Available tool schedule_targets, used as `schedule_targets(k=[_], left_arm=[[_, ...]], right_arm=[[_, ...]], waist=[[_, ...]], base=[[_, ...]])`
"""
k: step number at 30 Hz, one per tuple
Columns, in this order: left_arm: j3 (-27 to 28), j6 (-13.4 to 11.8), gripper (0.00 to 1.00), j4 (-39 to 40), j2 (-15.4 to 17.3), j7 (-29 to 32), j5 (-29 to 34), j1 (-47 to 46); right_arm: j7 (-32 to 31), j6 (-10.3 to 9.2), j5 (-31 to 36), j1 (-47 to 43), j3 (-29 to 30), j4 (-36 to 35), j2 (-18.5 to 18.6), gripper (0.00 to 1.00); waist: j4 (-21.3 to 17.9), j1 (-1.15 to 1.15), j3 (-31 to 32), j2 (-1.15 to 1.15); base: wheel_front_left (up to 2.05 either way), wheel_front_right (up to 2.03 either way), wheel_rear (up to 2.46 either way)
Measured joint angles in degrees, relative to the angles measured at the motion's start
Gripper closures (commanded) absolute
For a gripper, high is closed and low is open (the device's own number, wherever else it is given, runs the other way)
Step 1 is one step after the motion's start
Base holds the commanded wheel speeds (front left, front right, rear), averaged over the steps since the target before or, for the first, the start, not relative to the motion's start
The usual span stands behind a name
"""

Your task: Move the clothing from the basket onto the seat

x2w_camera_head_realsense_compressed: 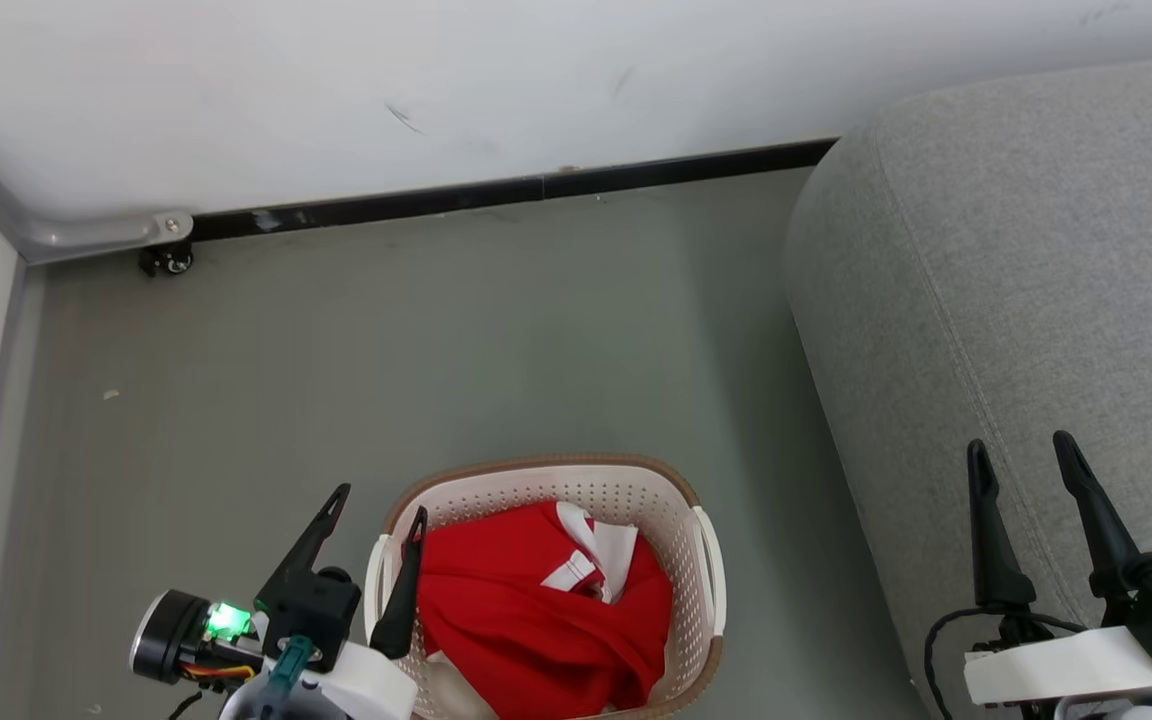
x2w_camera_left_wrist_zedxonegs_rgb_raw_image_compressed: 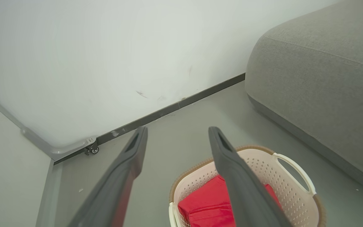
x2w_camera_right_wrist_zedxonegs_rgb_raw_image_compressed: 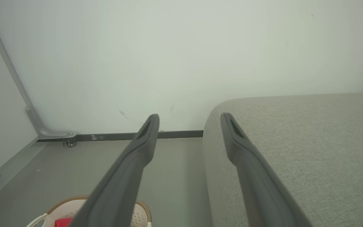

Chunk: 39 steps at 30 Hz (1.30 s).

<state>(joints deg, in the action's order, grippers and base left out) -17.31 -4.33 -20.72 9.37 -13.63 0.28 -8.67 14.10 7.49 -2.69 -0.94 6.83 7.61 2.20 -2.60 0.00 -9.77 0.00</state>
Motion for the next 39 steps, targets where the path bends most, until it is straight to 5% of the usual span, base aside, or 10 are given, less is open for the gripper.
schedule_targets(k=[39], left_arm=[[-5.3, 2.6, 0.00, -16.5, 1.3, 0.5, 5.9, -12.7]], right_arm=[[0.1, 0.00, -1.9, 10.9, -3.2, -1.7, 0.0, 0.00]], waist=[[-6.6, 0.00, -15.9, 0.00]], base=[[0.00, 0.00, 0.00]])
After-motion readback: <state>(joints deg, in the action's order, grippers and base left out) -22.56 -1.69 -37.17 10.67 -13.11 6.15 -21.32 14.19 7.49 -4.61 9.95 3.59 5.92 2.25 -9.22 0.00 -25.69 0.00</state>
